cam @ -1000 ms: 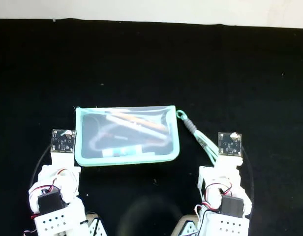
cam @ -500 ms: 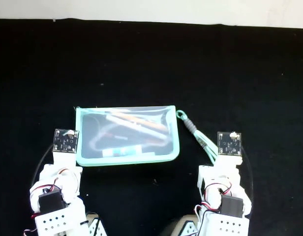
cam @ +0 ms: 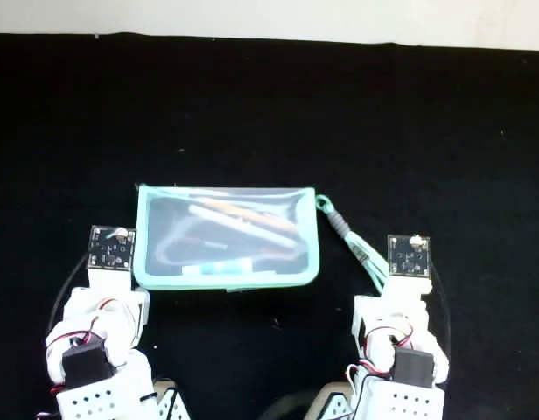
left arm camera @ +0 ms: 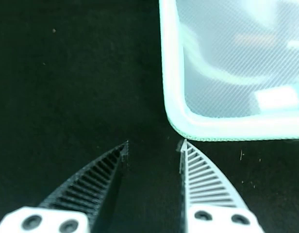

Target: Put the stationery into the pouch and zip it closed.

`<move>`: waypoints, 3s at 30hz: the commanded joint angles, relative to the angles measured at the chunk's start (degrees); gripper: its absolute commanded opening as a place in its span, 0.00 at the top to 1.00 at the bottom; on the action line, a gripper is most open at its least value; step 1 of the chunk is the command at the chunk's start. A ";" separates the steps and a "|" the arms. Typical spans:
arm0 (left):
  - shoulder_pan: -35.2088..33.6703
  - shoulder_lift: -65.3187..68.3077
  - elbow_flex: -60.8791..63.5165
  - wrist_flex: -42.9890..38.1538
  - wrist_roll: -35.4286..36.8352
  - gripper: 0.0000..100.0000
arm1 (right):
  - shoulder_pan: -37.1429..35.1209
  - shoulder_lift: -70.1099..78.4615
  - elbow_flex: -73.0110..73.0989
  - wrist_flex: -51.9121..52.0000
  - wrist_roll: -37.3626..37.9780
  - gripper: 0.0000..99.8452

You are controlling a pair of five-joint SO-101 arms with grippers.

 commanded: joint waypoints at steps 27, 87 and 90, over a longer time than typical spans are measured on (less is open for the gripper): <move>1.01 22.55 -36.35 7.65 -4.31 0.81 | -4.18 23.43 -40.13 13.76 0.35 0.88; 1.01 60.00 -48.31 6.42 -0.88 0.82 | 1.71 88.04 -49.19 -13.23 18.90 0.88; 1.01 60.00 -48.31 6.33 -0.88 0.82 | 0.75 88.04 -49.19 -11.03 18.99 0.88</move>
